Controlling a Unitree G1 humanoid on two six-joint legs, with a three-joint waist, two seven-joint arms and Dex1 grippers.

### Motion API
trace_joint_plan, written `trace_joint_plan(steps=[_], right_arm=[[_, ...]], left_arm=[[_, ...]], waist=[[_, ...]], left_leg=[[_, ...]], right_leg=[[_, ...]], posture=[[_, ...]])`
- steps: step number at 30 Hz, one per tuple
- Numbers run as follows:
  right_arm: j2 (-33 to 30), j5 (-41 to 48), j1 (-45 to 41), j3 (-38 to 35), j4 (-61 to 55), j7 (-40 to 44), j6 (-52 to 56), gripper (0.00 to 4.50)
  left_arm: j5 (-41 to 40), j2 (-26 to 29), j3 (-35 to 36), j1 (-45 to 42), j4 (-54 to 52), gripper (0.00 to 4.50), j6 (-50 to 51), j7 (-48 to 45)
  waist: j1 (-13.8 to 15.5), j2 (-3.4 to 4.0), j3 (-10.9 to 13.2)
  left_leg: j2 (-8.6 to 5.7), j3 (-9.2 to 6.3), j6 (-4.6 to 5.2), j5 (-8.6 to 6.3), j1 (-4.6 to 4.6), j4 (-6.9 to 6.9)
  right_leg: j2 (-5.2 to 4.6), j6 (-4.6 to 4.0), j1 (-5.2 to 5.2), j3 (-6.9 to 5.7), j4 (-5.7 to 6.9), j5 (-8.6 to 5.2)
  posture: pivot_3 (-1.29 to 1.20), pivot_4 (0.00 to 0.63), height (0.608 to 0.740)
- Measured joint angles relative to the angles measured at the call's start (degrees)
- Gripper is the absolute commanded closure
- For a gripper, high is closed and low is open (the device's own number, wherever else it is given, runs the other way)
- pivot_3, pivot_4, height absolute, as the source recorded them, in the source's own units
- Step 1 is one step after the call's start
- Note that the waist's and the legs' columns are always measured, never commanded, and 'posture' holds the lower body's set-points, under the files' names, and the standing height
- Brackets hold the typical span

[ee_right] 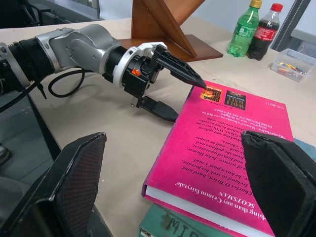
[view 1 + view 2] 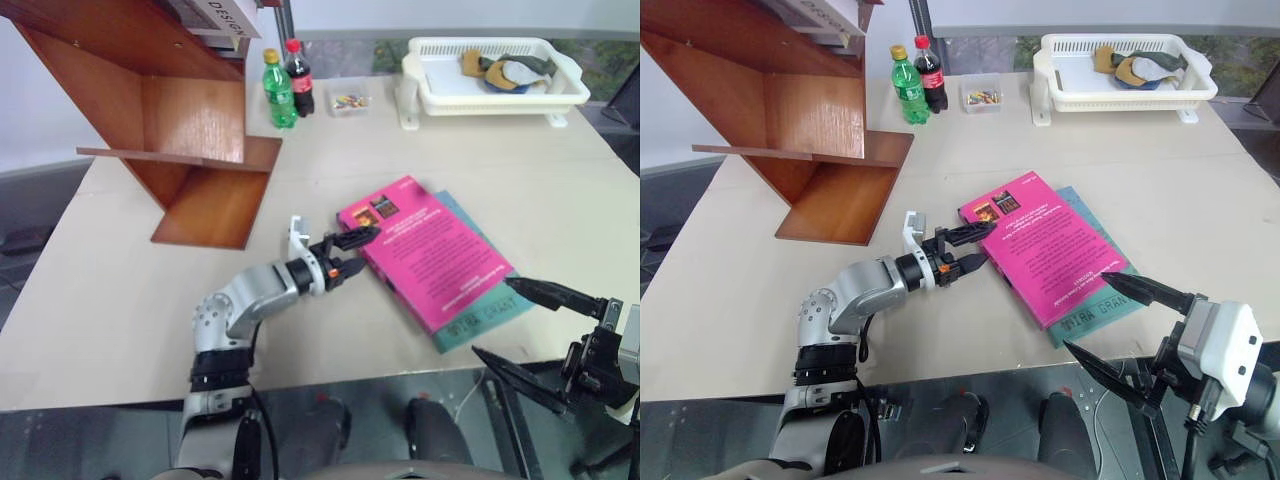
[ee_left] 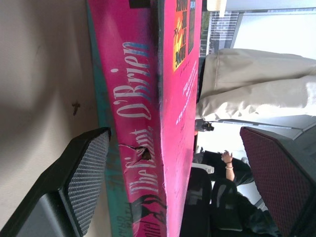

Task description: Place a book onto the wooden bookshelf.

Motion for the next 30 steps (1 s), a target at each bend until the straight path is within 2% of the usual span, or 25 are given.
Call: trace_joint_plan(steps=[1,2,5,7,8,9,11,20,25,30], right_arm=[[0.0,0.0,0.0,0.0,0.0,0.0,0.0,0.01],[0.0,0.0,-0.1,0.0,0.0,0.0,0.0,0.00],[-0.1,-0.1,-0.3,0.0,0.0,-0.1,0.0,0.00],[-0.2,0.0,-0.6,0.0,0.0,-0.2,0.0,0.00],[-0.3,0.0,-0.6,0.0,0.0,-0.3,0.1,0.00],[-0.4,0.0,-0.7,0.0,0.1,-0.4,0.1,0.00],[-0.7,0.0,-0.8,0.0,0.1,-0.7,0.2,0.00],[-2.2,0.9,-2.5,-0.1,0.0,-2.9,1.7,0.00],[-2.6,1.3,-3.3,0.2,0.0,-3.7,2.4,0.00],[-2.6,1.4,-4.4,0.8,0.1,-3.8,2.6,0.00]], left_arm=[[-0.3,0.1,-0.4,0.0,0.0,0.00,-0.5,0.1],[-0.4,0.3,-0.9,0.0,0.0,0.53,-0.9,0.1],[-0.6,0.6,-2.1,-0.1,0.3,1.66,-2.1,0.1],[-0.6,0.8,-2.9,-0.2,0.9,2.75,-2.7,-0.1],[-0.6,0.8,-3.3,-0.3,1.2,3.07,-2.8,-0.3],[-0.6,0.8,-3.5,-0.4,1.3,3.67,-2.9,-0.5],[-0.6,0.8,-3.8,-0.9,1.4,4.26,-3.1,-1.3],[-0.7,1.9,-4.1,-1.2,2.4,4.26,-3.7,-4.1],[-0.8,5.9,-3.6,-1.2,2.4,4.26,-2.9,-7.4],[0.6,13.2,-2.9,-2.9,1.6,4.26,0.2,-15.6]], waist=[[0.0,0.00,0.0],[0.0,0.00,0.0],[0.0,0.00,0.0],[0.0,0.00,0.0],[0.0,0.00,0.0],[0.0,0.00,0.0],[0.0,0.00,0.0],[-0.1,0.00,0.0],[-0.1,0.00,0.0],[-0.2,-0.02,0.0]], left_leg=[[0.00,0.00,0.00,0.00,0.00,0.00],[0.00,0.00,0.00,0.00,0.00,0.00],[0.00,0.00,0.00,0.00,0.00,0.00],[0.00,0.00,0.00,0.00,0.00,0.00],[0.00,0.00,0.00,0.00,0.00,0.00],[0.00,0.00,0.00,0.00,0.00,0.00],[0.00,0.01,0.01,0.00,0.00,0.00],[0.00,0.01,0.01,0.01,0.00,0.00],[0.00,0.00,0.02,0.01,0.00,0.00],[0.00,0.00,0.07,0.04,-0.01,-0.01]], right_leg=[[0.00,0.00,0.00,0.00,0.00,0.00],[0.00,0.00,0.00,0.00,0.00,0.00],[0.00,0.00,0.00,0.00,0.00,0.00],[0.01,0.00,0.00,0.00,0.00,0.00],[0.01,0.00,0.00,0.00,0.00,0.00],[0.01,0.00,0.00,0.00,0.00,0.00],[0.01,0.00,0.00,0.01,0.00,0.00],[0.02,0.00,0.00,0.01,0.00,0.00],[0.04,-0.01,-0.01,0.01,0.00,0.00],[0.07,-0.01,-0.03,0.01,0.01,-0.01]], posture=[[0.00,0.150,0.740],[0.00,0.150,0.740],[0.00,0.150,0.740],[0.00,0.150,0.740],[0.00,0.150,0.740],[0.00,0.150,0.740],[0.00,0.150,0.740],[0.00,0.150,0.740],[0.00,0.150,0.740],[0.00,0.150,0.740]])
